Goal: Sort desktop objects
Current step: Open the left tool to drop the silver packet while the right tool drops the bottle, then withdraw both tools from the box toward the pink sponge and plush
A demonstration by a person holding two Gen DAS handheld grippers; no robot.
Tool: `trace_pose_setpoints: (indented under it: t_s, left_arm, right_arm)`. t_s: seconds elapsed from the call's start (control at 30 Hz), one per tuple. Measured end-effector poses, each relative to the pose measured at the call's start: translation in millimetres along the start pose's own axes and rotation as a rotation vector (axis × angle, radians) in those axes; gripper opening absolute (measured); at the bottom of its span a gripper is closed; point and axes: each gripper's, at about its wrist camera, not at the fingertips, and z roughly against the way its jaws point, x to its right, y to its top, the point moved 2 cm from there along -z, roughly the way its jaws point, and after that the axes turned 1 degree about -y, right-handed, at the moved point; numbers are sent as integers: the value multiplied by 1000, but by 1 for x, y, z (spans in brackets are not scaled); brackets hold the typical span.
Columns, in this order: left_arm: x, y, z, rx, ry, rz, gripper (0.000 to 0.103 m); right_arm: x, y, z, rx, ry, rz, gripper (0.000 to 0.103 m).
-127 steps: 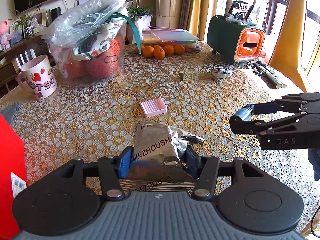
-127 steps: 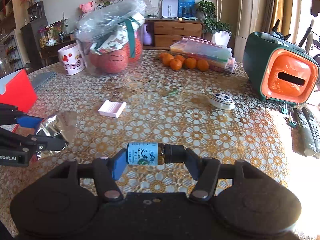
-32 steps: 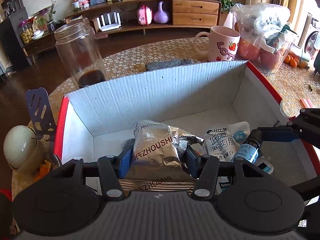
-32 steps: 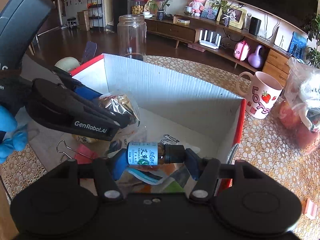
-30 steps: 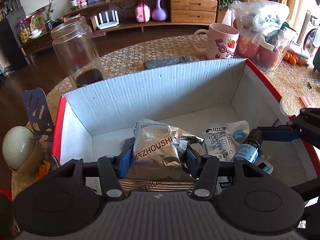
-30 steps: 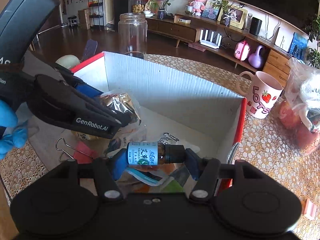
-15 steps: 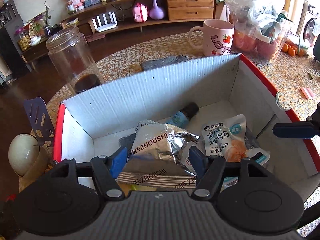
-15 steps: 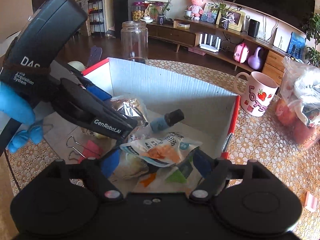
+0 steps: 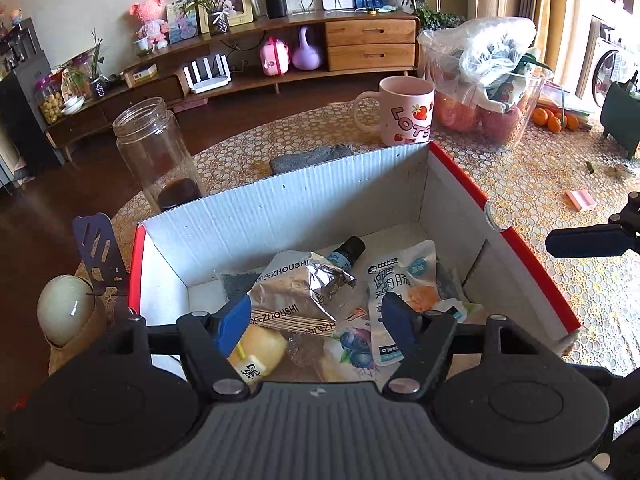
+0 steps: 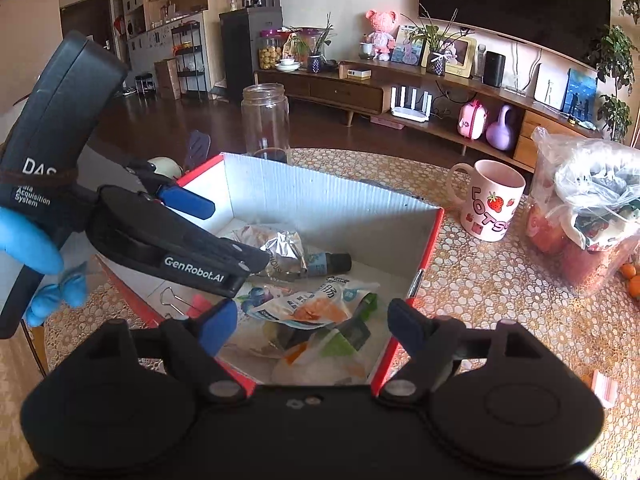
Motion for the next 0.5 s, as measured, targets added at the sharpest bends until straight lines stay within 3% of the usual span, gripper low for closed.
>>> trace_pose_setpoints:
  t_s: [0.5]
  left_arm:
    - [46,-9,70,110,-24,5,77]
  right_arm:
    - [14,-25,74,72,-9,-4,87]
